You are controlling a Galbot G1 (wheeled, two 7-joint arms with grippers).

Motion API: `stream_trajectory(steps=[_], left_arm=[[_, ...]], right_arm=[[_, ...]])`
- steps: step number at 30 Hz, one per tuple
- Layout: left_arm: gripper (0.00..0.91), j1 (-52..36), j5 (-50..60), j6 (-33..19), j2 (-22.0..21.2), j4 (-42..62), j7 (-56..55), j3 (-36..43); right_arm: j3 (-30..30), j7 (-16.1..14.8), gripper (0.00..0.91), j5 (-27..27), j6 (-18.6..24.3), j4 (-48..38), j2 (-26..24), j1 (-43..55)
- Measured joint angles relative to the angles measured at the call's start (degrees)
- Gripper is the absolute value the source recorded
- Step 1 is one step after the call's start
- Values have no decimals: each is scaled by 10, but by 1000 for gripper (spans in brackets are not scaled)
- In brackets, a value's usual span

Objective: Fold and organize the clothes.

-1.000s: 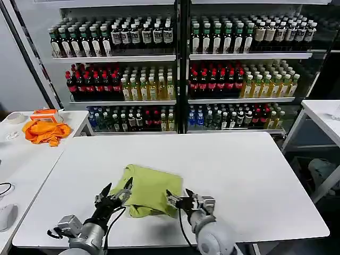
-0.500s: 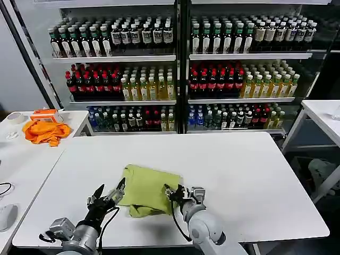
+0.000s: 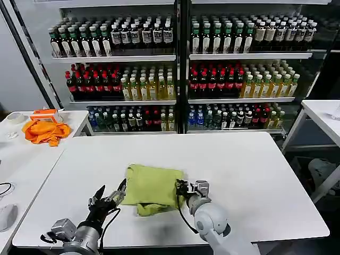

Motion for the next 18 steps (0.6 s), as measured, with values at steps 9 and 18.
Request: stream_trajectory(steps=[9, 18], left_arm=[[907, 2, 8, -1, -3, 0, 2, 10], [907, 2, 20, -2, -2, 1, 3, 18]], right_arm=[[29, -28, 0, -33, 8, -13, -34, 10], [62, -70, 907, -103, 28, -40, -60, 29]])
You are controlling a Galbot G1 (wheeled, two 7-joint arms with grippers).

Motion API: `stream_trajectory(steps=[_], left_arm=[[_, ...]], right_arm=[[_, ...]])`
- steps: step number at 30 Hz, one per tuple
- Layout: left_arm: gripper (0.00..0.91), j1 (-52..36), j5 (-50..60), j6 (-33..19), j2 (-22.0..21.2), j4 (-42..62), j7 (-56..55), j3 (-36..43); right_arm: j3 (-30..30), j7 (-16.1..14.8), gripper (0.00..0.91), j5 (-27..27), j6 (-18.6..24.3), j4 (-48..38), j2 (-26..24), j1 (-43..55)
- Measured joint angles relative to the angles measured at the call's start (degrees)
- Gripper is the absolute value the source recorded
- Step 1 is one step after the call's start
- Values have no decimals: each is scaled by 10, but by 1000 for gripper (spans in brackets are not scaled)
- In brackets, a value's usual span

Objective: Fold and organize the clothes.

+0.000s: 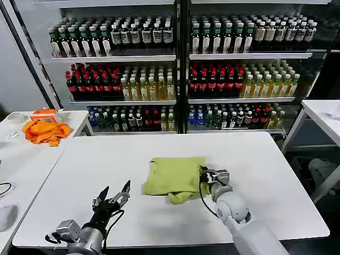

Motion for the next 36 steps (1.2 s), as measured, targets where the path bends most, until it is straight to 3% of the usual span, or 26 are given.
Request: stream_trajectory(steps=[5, 10, 20, 36], left_arm=[[907, 0, 10, -3, 1, 0, 0, 6], [907, 1, 28, -10, 5, 0, 1, 9], [907, 4, 78, -22, 17, -3, 4, 9], [907, 17, 121, -37, 29, -19, 10, -3]], right_arm=[[13, -21, 907, -47, 35, -3, -5, -2], [31, -27, 907, -109, 99, 9, -13, -27], [93, -35, 907, -191, 217, 89, -14, -149], [170, -39, 907, -229, 276, 213, 5, -326]])
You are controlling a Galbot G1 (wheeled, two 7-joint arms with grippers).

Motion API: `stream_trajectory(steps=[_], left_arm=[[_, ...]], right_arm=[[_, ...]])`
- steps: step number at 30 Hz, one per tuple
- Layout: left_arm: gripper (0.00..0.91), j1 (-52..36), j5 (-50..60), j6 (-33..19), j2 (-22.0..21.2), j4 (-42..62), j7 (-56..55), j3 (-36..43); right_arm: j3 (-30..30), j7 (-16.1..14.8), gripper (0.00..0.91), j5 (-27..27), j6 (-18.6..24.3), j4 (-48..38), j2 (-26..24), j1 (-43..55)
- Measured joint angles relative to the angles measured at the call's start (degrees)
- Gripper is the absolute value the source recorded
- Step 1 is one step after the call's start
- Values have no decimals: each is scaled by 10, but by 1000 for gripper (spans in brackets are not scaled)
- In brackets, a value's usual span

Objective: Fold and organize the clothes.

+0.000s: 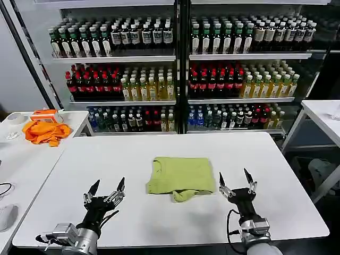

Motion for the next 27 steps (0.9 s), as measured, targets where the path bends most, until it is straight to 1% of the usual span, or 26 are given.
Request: stream_trajectory(steps=[14, 27], left_arm=[[907, 12, 13, -3, 5, -12, 3, 0], [907, 7, 24, -7, 21, -9, 12, 2]], right_arm=[[14, -3, 907, -13, 14, 49, 12, -56], [30, -7, 907, -20, 19, 80, 25, -91]])
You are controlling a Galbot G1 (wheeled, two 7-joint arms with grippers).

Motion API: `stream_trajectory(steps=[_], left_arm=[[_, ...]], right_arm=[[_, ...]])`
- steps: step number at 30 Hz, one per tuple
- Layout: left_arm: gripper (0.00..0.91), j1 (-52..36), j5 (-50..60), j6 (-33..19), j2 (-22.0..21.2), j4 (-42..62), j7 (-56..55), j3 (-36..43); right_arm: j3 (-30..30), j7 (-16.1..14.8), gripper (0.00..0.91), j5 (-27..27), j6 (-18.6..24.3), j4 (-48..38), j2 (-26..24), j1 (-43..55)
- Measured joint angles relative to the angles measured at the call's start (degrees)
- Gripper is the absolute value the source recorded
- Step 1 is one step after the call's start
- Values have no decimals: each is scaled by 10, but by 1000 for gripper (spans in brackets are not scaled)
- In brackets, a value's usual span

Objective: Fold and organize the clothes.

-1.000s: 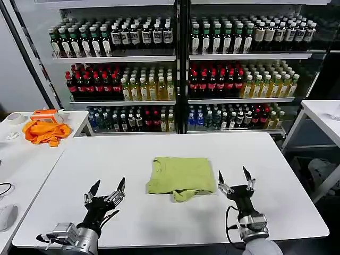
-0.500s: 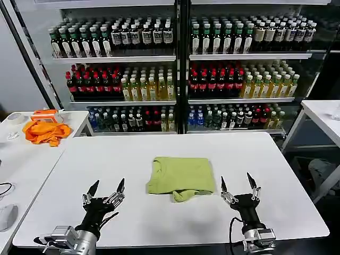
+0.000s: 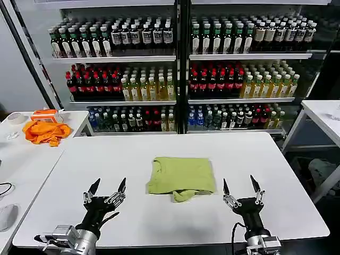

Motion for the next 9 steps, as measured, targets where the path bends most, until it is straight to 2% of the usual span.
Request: stream_trajectory(steps=[9], left_arm=[[907, -3, 1, -2, 8, 0, 3, -1]], right_arm=[[5, 2, 907, -11, 4, 15, 7, -17]])
